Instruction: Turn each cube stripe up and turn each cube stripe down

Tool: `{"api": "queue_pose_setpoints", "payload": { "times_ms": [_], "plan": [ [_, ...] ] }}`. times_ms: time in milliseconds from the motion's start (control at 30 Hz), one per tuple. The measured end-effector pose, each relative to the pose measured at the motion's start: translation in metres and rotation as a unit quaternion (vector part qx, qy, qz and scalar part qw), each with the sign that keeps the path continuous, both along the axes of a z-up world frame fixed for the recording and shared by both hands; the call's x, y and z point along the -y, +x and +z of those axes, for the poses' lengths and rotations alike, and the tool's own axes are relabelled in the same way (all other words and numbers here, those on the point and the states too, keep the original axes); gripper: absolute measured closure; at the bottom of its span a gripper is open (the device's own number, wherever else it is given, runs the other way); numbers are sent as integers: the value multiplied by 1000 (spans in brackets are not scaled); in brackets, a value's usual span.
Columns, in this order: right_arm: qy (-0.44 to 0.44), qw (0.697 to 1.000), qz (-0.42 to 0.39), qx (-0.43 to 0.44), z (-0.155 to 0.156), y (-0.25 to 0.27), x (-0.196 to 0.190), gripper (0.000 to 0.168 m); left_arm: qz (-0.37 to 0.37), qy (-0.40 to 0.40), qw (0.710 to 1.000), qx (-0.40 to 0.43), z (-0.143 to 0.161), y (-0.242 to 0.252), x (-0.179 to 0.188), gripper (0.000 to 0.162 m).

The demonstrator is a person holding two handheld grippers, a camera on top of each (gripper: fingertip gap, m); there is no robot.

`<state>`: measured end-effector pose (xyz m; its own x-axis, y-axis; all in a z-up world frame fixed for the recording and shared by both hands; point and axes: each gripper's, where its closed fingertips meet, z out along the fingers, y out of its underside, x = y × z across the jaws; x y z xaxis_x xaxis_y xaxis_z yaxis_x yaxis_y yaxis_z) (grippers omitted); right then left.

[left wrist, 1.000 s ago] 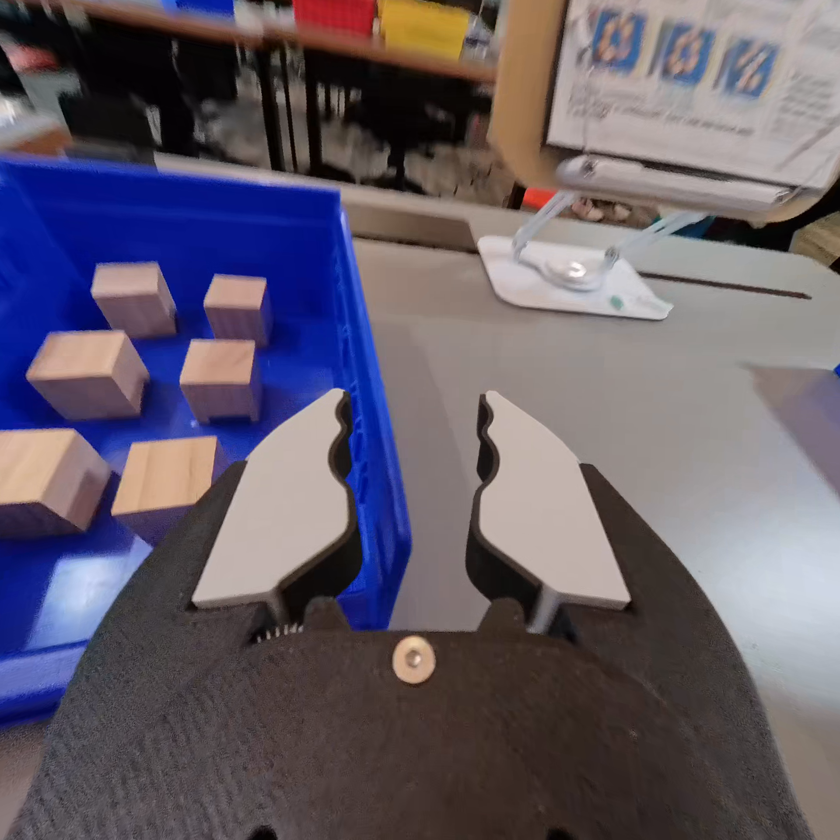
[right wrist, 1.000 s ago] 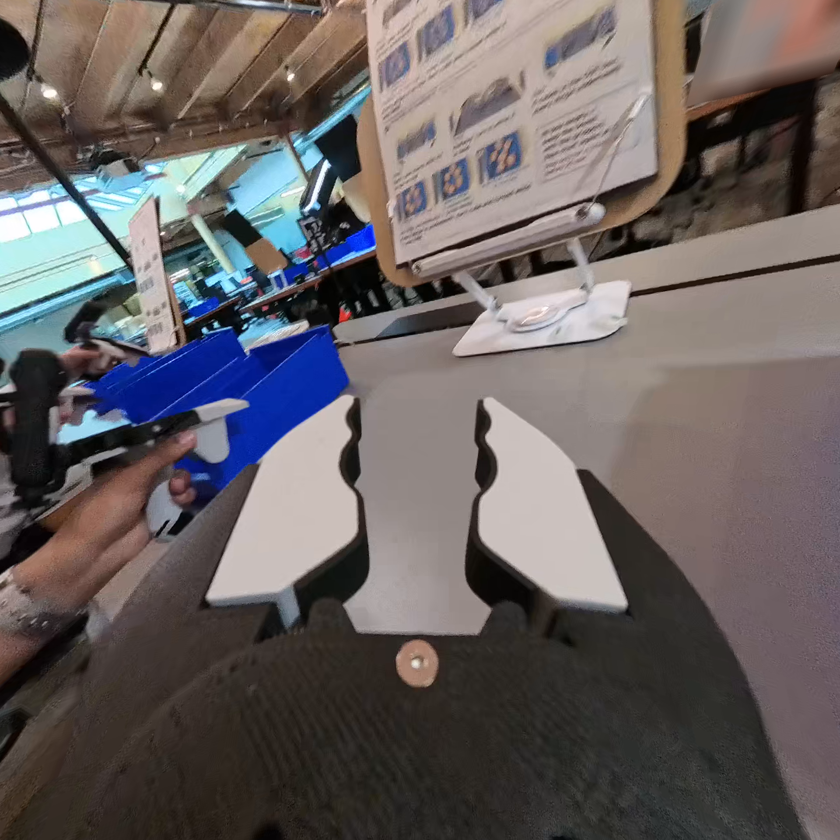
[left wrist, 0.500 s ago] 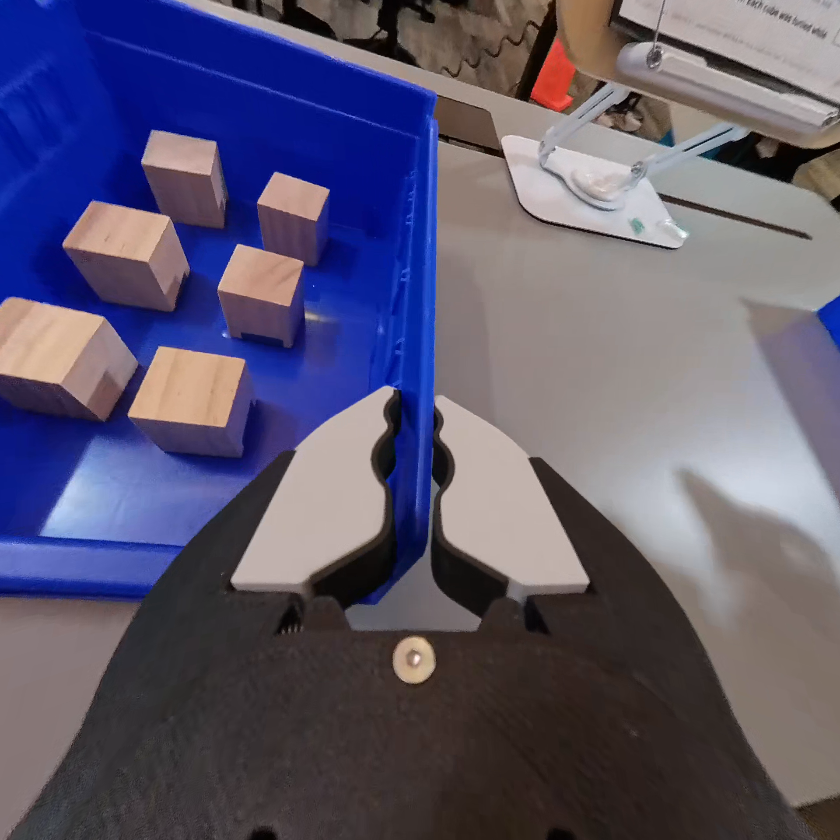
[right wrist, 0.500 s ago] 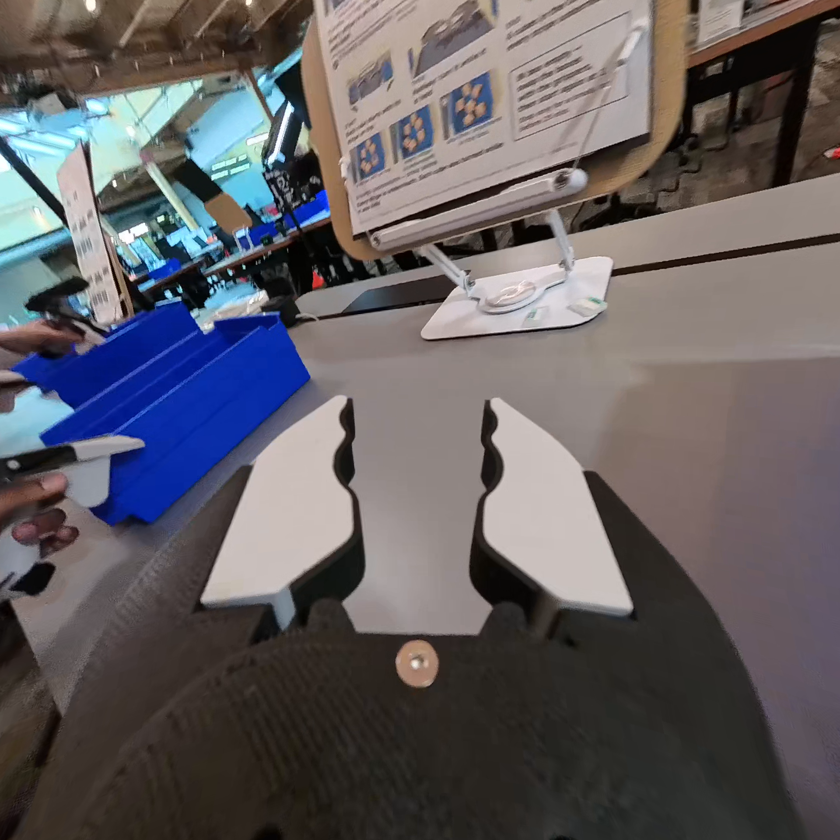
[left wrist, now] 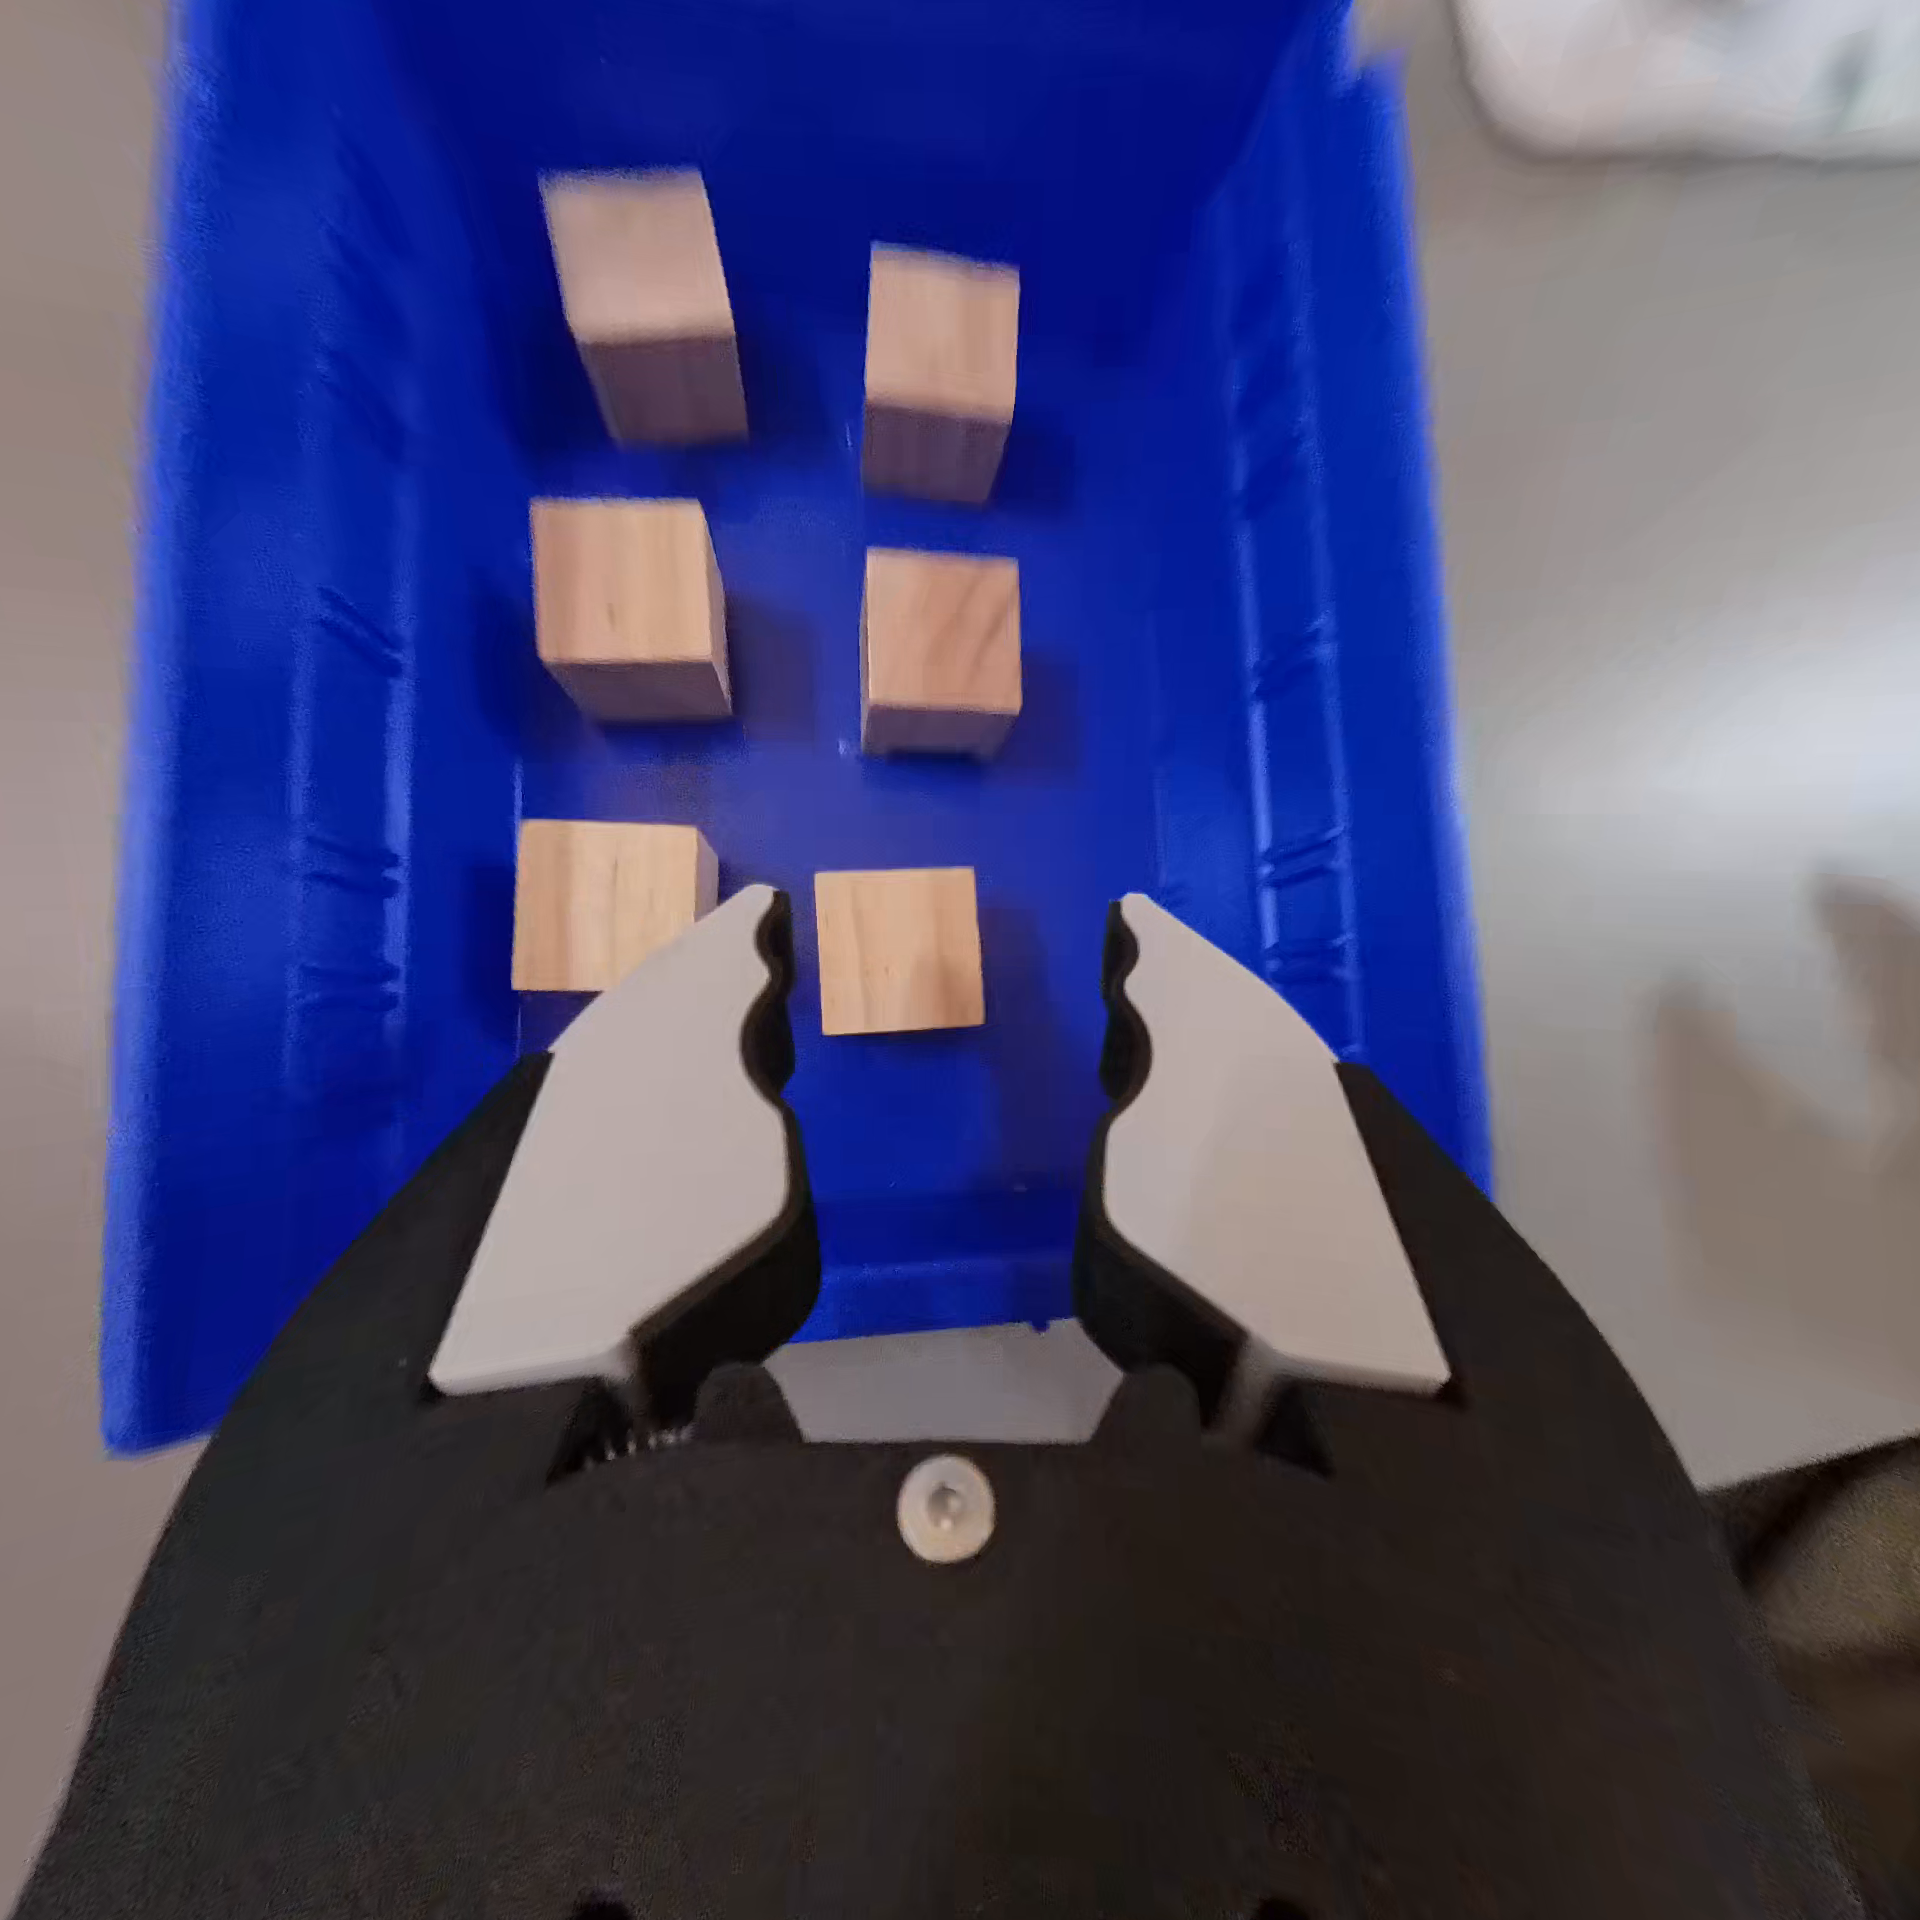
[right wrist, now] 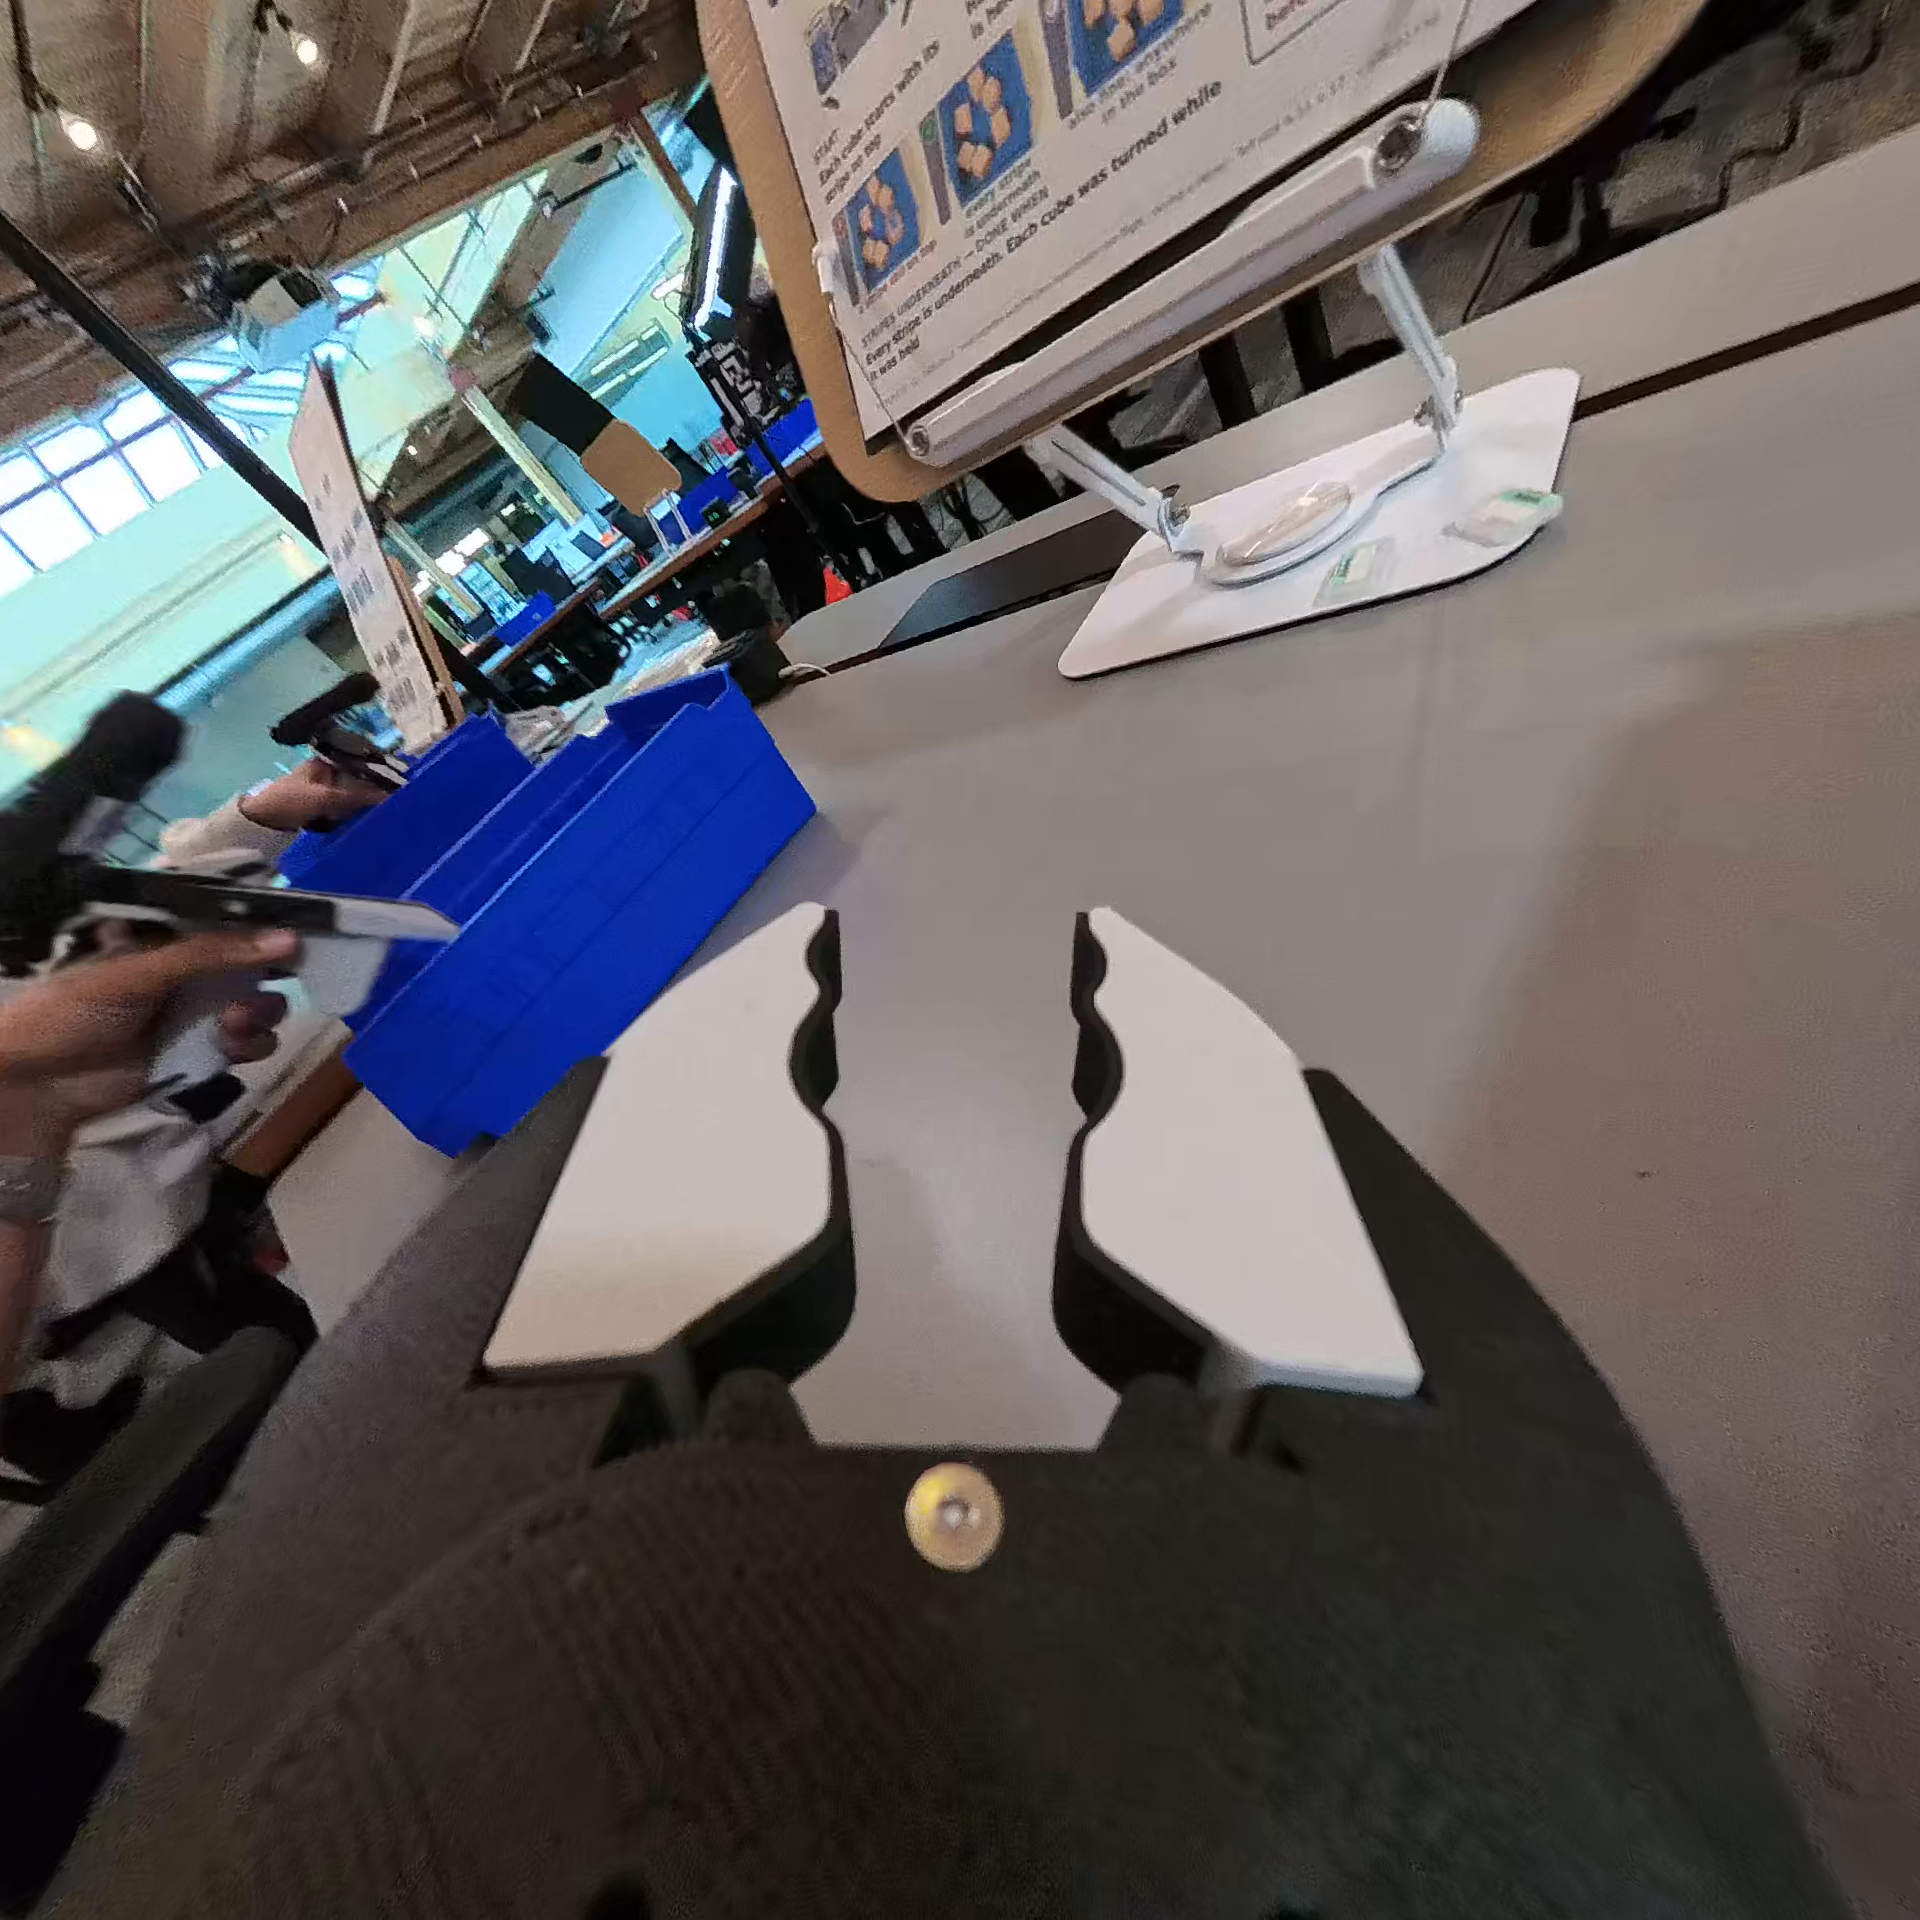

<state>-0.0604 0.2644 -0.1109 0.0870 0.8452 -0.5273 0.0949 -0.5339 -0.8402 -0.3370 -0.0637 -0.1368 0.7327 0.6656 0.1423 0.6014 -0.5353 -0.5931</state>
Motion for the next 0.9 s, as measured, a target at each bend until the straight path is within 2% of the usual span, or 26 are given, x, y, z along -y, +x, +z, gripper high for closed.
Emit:
{"api": "queue_pose_setpoints", "payload": {
  "times_ms": [67, 133, 233, 367, 467, 533, 600, 633, 700, 733, 800, 833, 900],
  "plan": [
    [-19, 1000, 2, -3, -1, 2, -1, 127, -38, -47, 998, 32, -17, 3, -5, 112],
    [-32, 999, 4, 0, -4, 5, 0, 128, -50, -52, 997, 16, -23, -4, -12, 112],
    [-38, 999, 3, 1, -6, 8, 4, 128, -39, -88, 995, 25, -30, -13, -5, 107],
    [-23, 1000, -2, 14, -11, 8, 7, 130, -62, -83, 993, 49, -39, -7, -11, 103],
    [-14, 1000, 0, 26, -16, 7, 8, 131, -57, -145, 986, 60, -61, -8, -2, 97],
    [-20, 999, 4, 25, -16, 7, 10, 131, -52, -188, 979, 63, -73, -9, 7, 102],
    [-30, 999, 8, 17, -13, 10, 12, 132, -56, -181, 980, 69, -76, -7, 4, 114],
    [-34, 999, 10, 12, -11, 11, 12, 132, -51, -165, 983, 68, -72, -8, 1, 114],
    [-32, 999, 14, 5, -7, 13, 12, 133, -43, -108, 991, 59, -47, -9, -4, 115],
    [-26, 1000, 15, 5, -5, 14, 12, 133, -38, -58, 997, 45, -25, -11, -9, 115],
    [-12, 1000, 18, 1, -2, 14, 12, 133, -42, 92, 995, 18, 37, -8, -26, 115],
    [-7, 1000, 22, -3, 0, 13, 13, 132, -60, 182, 981, 8, 74, 1, -36, 116],
    [0, 999, 39, -20, 6, 11, 20, 129, -110, 346, 932, 9, 141, 28, -55, 116]
  ]
}}
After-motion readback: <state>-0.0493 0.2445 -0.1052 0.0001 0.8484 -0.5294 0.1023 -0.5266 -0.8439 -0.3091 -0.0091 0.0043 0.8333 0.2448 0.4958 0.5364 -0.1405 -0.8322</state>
